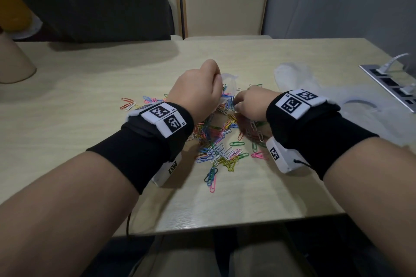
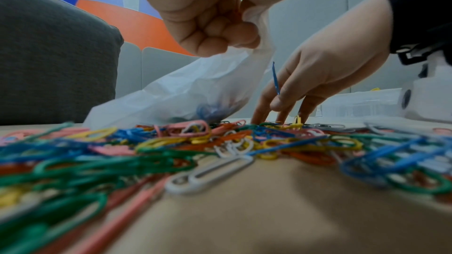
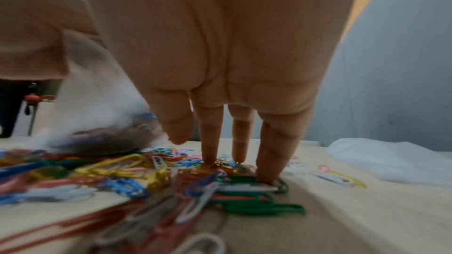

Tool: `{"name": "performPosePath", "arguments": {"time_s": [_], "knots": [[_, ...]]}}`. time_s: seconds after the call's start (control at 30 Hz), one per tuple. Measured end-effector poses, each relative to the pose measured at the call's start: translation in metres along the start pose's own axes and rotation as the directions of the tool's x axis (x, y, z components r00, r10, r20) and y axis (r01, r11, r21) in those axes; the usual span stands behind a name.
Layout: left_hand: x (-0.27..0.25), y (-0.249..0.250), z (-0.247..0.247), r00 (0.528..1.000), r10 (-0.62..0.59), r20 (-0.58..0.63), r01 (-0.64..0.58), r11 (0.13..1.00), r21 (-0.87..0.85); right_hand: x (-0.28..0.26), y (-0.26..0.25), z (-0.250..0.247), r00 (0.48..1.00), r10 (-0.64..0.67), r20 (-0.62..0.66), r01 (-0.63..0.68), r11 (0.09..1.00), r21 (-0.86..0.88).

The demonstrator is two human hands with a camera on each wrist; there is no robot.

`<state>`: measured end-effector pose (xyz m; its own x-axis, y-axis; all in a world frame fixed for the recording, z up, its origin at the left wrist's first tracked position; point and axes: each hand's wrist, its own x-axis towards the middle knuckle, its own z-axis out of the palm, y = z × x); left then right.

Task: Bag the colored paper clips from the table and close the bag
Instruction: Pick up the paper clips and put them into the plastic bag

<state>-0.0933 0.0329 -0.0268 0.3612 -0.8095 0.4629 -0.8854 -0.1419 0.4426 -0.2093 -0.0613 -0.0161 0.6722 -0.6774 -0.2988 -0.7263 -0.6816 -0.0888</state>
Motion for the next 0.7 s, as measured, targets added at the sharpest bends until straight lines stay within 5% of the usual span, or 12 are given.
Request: {"name": "performPosePath", "arguments": {"time_s": [0.43, 0.7], "knots": [[0.000, 0.000, -0.001, 0.998, 0.017, 0.053, -0.018, 1.000, 0.024, -0.024, -0.013, 0.011, 0.997, -0.078, -0.014, 0.077, 0.996, -0.044], [-0.001, 0.000, 0.000, 0.996, 0.047, 0.079, -0.051, 0.998, 0.044, -0.017, 0.002, 0.003, 0.993, 0.112, -0.038, -0.098, 0.958, 0.271]]}}
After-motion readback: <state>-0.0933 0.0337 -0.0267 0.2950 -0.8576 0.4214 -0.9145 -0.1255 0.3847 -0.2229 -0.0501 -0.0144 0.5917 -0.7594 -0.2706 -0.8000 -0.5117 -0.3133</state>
